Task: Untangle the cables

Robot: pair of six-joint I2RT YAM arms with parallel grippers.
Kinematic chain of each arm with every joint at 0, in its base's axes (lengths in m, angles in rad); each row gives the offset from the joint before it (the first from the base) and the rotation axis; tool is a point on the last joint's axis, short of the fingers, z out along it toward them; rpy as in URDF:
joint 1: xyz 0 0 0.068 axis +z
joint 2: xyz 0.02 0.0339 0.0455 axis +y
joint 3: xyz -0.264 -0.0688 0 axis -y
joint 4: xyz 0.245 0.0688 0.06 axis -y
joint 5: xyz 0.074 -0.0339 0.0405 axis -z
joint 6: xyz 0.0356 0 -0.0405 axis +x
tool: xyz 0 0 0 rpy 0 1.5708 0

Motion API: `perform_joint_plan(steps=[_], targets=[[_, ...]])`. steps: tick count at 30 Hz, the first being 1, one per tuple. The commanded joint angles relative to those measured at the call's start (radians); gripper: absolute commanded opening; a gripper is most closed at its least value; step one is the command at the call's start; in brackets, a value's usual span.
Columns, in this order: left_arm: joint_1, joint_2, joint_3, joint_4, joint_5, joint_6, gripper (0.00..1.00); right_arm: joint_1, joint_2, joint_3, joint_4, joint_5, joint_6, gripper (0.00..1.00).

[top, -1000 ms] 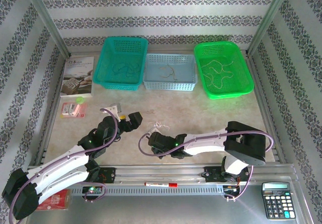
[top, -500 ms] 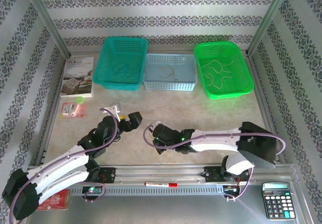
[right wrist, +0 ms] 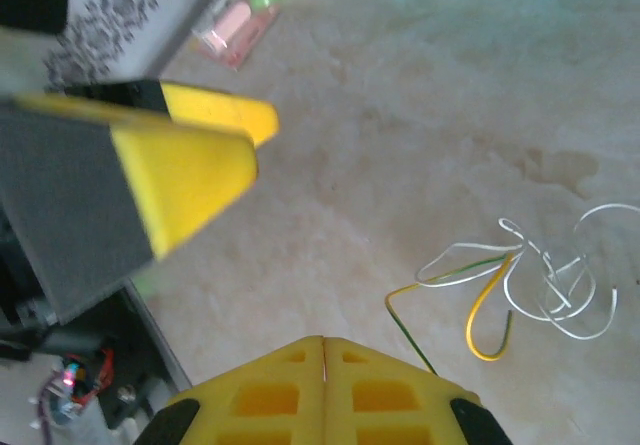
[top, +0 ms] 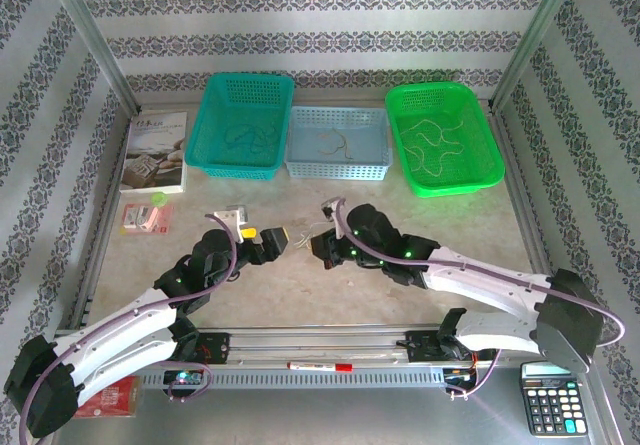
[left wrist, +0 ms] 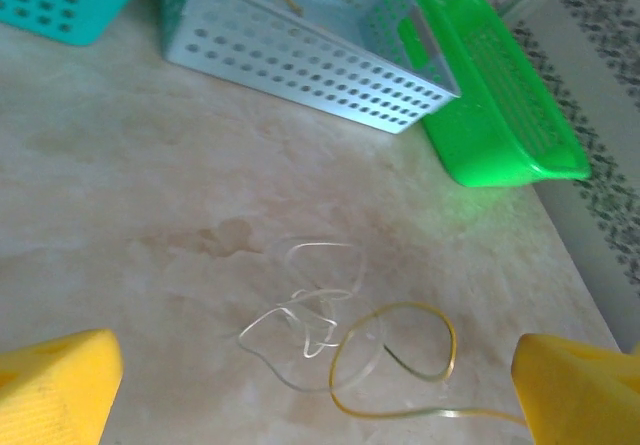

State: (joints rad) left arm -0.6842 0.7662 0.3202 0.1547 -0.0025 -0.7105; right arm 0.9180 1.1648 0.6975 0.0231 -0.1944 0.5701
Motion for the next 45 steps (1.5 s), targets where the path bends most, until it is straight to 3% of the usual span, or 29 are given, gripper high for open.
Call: perform_joint_plan(steps=[1,11,22,37,42,45], targets=[[0.014,0.015,-0.012,0.097,0.112,0.1,1.0,-0.044,-0.027,-0.015,0.071,-0.104,0.063,0.0],[0.014,0.147,0.026,0.155,0.281,0.186,0.96,-0.11,-0.037,0.008,0.128,-0.186,0.123,0.0],[0.009,0.234,0.045,0.224,0.339,0.205,0.84,-0.131,-0.065,-0.027,0.178,-0.191,0.165,0.0],[-0.012,0.375,0.121,0.306,0.347,0.256,0.77,-0.14,-0.088,-0.038,0.237,-0.221,0.222,0.0],[-0.013,0.432,0.132,0.359,0.332,0.258,0.69,-0.139,-0.089,-0.035,0.262,-0.235,0.247,0.0],[-0.014,0.456,0.123,0.401,0.325,0.254,0.54,-0.139,-0.098,-0.026,0.268,-0.238,0.259,0.0]])
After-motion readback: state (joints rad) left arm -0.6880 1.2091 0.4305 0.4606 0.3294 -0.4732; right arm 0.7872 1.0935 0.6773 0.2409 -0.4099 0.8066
